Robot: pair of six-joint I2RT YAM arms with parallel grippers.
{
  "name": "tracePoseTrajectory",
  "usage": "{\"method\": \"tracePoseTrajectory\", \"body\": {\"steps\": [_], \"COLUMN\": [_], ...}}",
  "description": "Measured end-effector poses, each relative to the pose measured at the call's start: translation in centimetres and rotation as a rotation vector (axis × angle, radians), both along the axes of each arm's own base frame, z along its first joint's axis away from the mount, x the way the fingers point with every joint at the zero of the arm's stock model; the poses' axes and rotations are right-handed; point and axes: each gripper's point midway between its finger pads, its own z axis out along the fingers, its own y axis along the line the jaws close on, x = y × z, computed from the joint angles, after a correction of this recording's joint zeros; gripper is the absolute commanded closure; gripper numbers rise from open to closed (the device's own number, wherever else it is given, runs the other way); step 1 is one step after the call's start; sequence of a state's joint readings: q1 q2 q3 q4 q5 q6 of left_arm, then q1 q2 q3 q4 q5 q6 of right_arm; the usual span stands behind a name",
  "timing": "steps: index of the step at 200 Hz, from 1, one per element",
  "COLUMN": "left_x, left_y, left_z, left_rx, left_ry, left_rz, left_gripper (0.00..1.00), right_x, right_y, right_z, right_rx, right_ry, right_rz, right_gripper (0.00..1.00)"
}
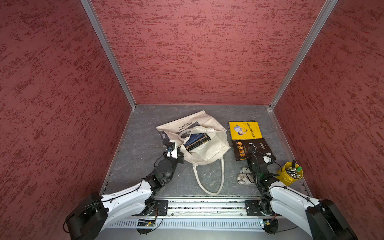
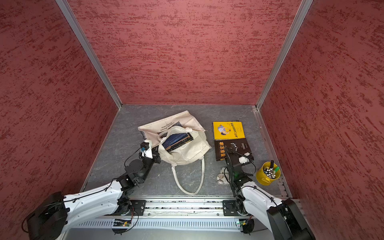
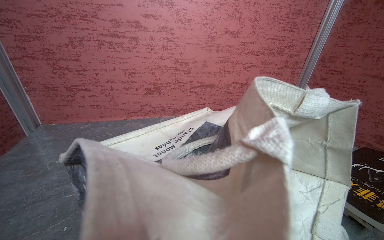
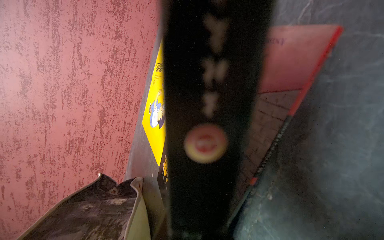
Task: Take out the books from the canvas bag
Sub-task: Place the book on the book.
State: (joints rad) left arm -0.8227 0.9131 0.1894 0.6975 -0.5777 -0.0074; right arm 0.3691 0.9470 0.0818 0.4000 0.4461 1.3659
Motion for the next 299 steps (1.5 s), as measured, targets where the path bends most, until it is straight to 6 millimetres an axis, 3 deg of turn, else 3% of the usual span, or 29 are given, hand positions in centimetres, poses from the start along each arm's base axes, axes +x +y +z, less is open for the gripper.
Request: {"method": "tracePoseTrajectory", "body": {"steps": [26, 50, 70, 89, 98, 102, 130, 197, 254, 299], "left_x": [0.0, 0.0, 0.0, 0.0, 0.0, 0.0, 0.1, 0.0, 0.0, 0.0], "left_y": [0.0, 0.0, 0.0, 0.0, 0.0, 0.0, 0.0, -0.1, -0.1, -0.1], "left_z": [0.0, 0.0, 0.0, 0.0, 0.0, 0.0, 0.0, 0.0, 0.0, 0.0], "left_rx": [0.000, 0.000, 0.000, 0.000, 0.000, 0.000, -0.001, -0.001, 0.000, 0.000], "left_ry": [0.000, -0.001, -0.001, -0.001, -0.001, -0.001, -0.001, -0.001, 0.000, 0.000], "left_rz": [0.000, 0.000, -0.001, -0.001, 0.000, 0.000, -0.001, -0.005, -0.006, -0.007], "left_gripper": [1.00, 1.00, 1.00, 1.00, 1.00, 1.00, 1.00, 1.00, 1.00, 1.00], "right_x": [0.0, 0.0, 0.1, 0.1, 0.0, -0.1, -0.1, -1.7, -1.4, -1.9], "right_y": [-0.2, -0.5, -0.5, -0.5, -0.5, -0.4, -0.2, -0.3, 0.2, 0.6], "right_z": [0.1, 0.2, 0.4, 0.7, 0.8, 0.8, 2.2, 1.6, 4.6, 4.7], "right_rx": [0.004, 0.006, 0.014, 0.027, 0.039, 0.038, 0.084, 0.139, 0.119, 0.093], "right_ry": [-0.005, -0.010, -0.016, -0.025, -0.027, -0.026, -0.053, 0.054, 0.068, 0.088], "right_rz": [-0.011, -0.022, -0.025, -0.023, -0.020, -0.018, -0.014, -0.028, 0.003, 0.053], "right_gripper": [0.60, 0.55, 0.45, 0.24, 0.05, 0.02, 0.01, 0.01, 0.01, 0.01]}}
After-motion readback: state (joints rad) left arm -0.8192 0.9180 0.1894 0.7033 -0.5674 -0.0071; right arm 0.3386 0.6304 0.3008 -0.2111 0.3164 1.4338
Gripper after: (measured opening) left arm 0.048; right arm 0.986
